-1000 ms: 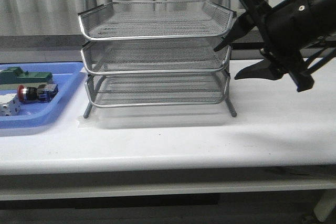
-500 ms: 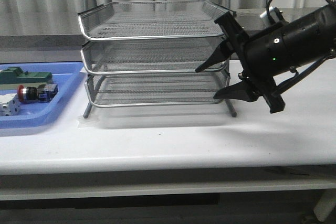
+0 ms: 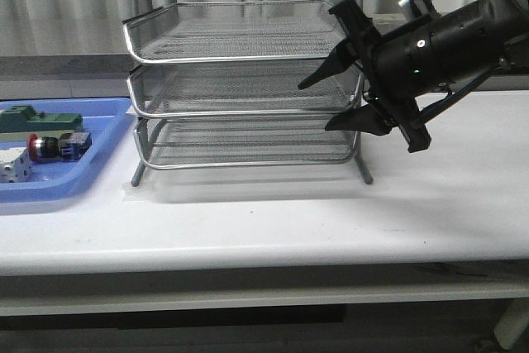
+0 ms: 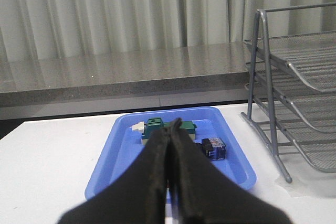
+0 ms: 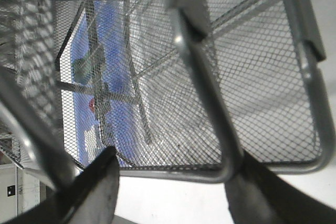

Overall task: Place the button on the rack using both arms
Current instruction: 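Reach the right gripper to the middle rack tier and grip its rim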

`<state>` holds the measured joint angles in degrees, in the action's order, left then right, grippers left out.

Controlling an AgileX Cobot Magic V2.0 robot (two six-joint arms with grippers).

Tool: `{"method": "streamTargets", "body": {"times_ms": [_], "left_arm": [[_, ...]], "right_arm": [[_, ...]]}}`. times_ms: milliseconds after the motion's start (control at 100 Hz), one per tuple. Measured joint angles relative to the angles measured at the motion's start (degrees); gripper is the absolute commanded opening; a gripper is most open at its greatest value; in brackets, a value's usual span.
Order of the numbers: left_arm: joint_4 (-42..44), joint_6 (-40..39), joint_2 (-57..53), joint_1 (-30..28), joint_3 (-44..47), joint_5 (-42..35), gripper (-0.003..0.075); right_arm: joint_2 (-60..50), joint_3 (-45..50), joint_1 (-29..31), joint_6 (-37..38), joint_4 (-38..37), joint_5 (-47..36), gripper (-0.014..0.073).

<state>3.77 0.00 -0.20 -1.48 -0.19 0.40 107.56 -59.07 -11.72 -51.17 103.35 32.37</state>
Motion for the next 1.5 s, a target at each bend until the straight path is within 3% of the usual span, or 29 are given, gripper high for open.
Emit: {"method": "streamTargets", "body": {"times_ms": [250, 490, 700, 1500], "left_arm": [[0.0, 0.0, 0.0, 0.0, 0.0, 0.0, -0.0021], [0.0, 0.0, 0.0, 0.0, 0.0, 0.0, -0.0021], [0.0, 0.0, 0.0, 0.0, 0.0, 0.0, -0.0021], [0.0, 0.0, 0.0, 0.0, 0.0, 0.0, -0.0021]], "right_arm": [[2.0, -1.7, -0.1, -0.5, -0.8, 0.5, 0.0430], [3.6, -2.4, -0.3, -0.4, -0.7, 0.7, 0.0190], [3.9, -2.5, -0.2, 0.3, 0.7, 1.5, 0.0104], [3.8, 1.2, 0.7, 0.6, 2.1, 7.6, 0.0102]]}}
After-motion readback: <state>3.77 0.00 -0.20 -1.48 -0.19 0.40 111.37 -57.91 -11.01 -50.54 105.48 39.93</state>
